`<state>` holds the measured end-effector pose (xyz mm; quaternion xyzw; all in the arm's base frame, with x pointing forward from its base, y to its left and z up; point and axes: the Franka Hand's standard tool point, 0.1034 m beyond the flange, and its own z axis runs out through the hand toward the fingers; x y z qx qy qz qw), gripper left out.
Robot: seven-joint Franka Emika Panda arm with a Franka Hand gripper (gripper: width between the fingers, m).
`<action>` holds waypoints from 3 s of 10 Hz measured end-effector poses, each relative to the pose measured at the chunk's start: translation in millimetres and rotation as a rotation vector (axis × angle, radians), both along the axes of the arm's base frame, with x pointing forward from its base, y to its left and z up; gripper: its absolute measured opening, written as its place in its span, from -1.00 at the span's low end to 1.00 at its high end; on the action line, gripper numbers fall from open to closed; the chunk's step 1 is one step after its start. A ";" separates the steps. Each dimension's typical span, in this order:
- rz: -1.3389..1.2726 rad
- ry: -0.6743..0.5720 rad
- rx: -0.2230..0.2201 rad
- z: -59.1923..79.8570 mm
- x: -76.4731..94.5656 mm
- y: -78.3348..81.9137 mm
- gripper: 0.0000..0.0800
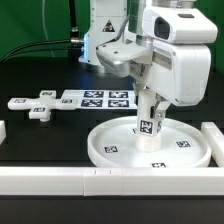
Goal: Assemble round table
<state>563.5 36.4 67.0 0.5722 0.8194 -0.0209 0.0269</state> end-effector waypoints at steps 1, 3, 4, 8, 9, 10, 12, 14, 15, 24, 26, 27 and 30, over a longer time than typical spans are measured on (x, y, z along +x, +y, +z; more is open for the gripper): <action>-0.003 0.000 0.000 -0.1 0.0 -0.1 0.02; -0.109 -0.004 0.004 -0.3 -0.5 -0.5 0.02; -0.226 -0.009 0.005 -0.6 -1.2 -1.2 0.02; -0.595 -0.033 0.013 -0.9 -1.3 0.9 0.02; -0.661 -0.036 0.015 -1.0 -1.3 1.0 0.02; -0.735 -0.041 0.016 -1.1 -1.4 1.0 0.02; -0.902 -0.046 0.025 -1.6 -2.2 0.9 0.02; -1.161 -0.032 0.029 -2.3 -5.9 1.0 0.02; -1.280 -0.019 0.031 -2.4 -6.2 1.4 0.02; -2.038 -0.009 0.050 -2.2 -5.3 2.9 0.02; -2.281 0.023 0.070 -3.1 -6.5 2.6 0.02; -2.414 0.035 0.071 -3.2 -6.8 3.8 0.02; -2.649 0.027 0.051 -3.1 -6.8 6.8 0.02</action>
Offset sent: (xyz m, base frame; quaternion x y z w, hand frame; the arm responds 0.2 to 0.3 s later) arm -0.0120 -0.0078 0.0003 0.0294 0.0088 0.2189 0.9753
